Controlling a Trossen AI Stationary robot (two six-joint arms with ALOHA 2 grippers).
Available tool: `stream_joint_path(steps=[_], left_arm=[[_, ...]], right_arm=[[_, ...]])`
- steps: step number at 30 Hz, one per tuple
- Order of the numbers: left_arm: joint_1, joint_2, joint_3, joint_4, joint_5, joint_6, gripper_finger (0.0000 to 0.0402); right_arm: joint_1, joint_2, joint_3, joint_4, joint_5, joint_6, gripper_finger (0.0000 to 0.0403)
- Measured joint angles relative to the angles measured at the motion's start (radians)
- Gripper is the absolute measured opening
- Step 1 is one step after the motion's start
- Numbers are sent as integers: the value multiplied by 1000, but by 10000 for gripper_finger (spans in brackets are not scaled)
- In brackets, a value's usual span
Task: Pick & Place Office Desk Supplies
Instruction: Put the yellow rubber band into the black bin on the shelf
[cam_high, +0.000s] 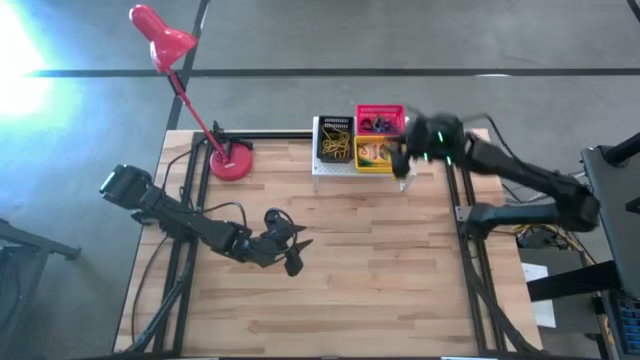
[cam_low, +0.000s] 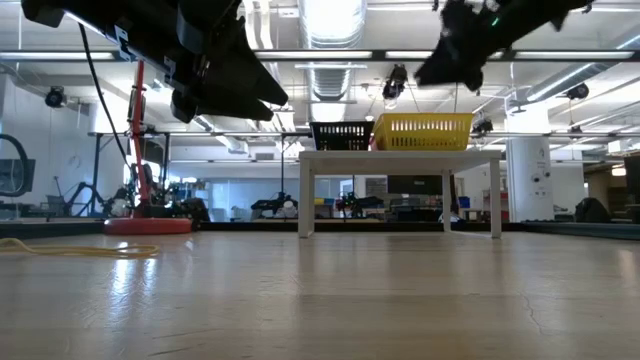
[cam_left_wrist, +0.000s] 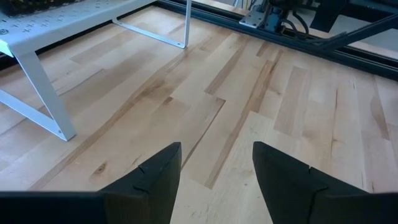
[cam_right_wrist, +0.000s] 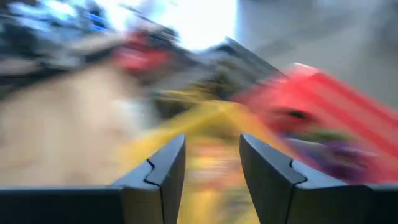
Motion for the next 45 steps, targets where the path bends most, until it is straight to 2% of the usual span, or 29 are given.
stream_joint_path(steps=[3, 6, 8, 10, 13, 15, 17, 19, 23, 28, 36, 41, 45], left_arm=[[0, 0, 0, 0, 0, 0, 204], [0, 0, 0, -3, 0, 19, 204], [0, 0, 0, -25, 0, 19, 204], [0, 0, 0, -77, 15, 29, 204], [-8, 0, 1, -174, 110, 111, 204], [-23, 0, 1, -223, 175, 158, 200], [-44, 0, 2, -278, 232, 202, 194], [-69, 0, 2, -340, 280, 242, 188], [-119, 0, 2, -470, 309, 254, 178], [-126, 0, -33, -503, 306, 176, 178], [-66, 0, -192, -306, 294, 115, 156], [-34, -1, -265, -181, 306, 78, 99], [-33, -3, -284, -156, 323, 78, 26]], right_arm=[[272, -109, -140, 160, 4, 78, 139], [605, -159, -295, 385, 22, 121, 137], [830, -154, -392, 555, 123, 124, 137], [1042, -117, -471, 702, 320, 103, 136], [1306, -23, -558, 883, 692, 76, 134], [1431, 53, -593, 987, 933, 81, 135], [1510, 132, -613, 1074, 1123, 98, 136], [1539, 196, -622, 1143, 1223, 99, 136], [1504, 282, -616, 1193, 1223, 102, 137], [1377, 349, -586, 1192, 1014, 102, 136], [1101, 467, -504, 1190, 705, 98, 137], [995, 567, -415, 1189, 543, 77, 137], [969, 648, -338, 1186, 474, 53, 137]])
